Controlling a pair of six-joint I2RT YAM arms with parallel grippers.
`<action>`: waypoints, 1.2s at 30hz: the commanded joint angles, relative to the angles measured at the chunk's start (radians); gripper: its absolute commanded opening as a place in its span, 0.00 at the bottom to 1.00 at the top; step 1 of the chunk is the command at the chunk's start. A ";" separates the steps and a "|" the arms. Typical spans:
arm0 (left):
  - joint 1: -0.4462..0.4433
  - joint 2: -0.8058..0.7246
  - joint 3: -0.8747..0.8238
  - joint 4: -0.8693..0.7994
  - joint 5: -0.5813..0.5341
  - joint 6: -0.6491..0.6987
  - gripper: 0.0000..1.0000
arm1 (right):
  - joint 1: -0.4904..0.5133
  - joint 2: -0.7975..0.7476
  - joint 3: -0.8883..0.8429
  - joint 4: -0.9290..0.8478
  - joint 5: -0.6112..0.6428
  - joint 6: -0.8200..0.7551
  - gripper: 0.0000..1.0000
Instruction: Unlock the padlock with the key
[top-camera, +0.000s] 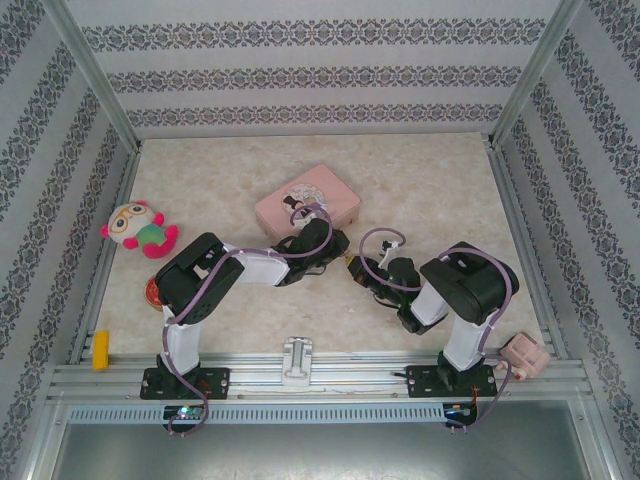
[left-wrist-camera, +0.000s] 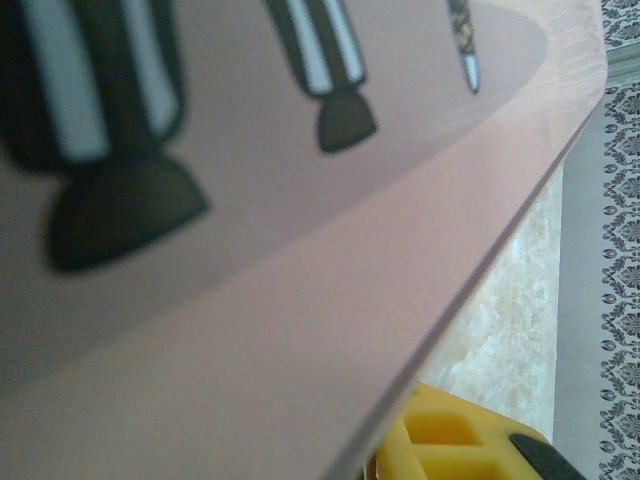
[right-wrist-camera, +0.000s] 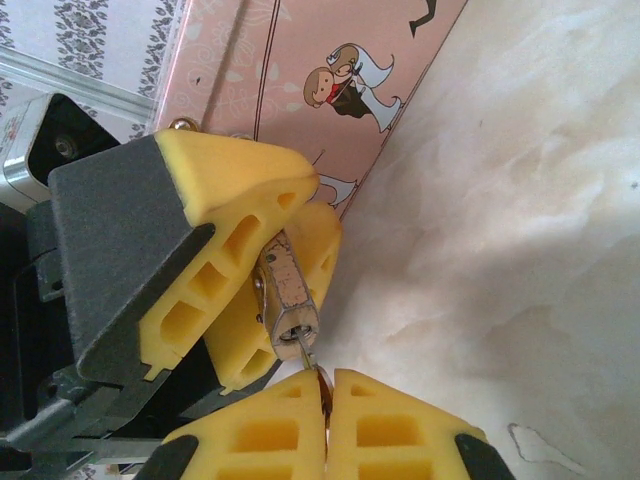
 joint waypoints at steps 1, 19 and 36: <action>-0.020 0.016 -0.008 0.086 0.104 -0.067 0.20 | -0.003 0.009 0.023 0.022 -0.064 -0.015 0.00; -0.020 0.009 -0.012 0.085 0.105 -0.072 0.20 | -0.030 0.015 0.038 0.022 -0.105 -0.010 0.00; -0.020 0.015 -0.003 0.091 0.114 -0.073 0.20 | -0.038 0.020 0.046 0.022 -0.110 -0.002 0.00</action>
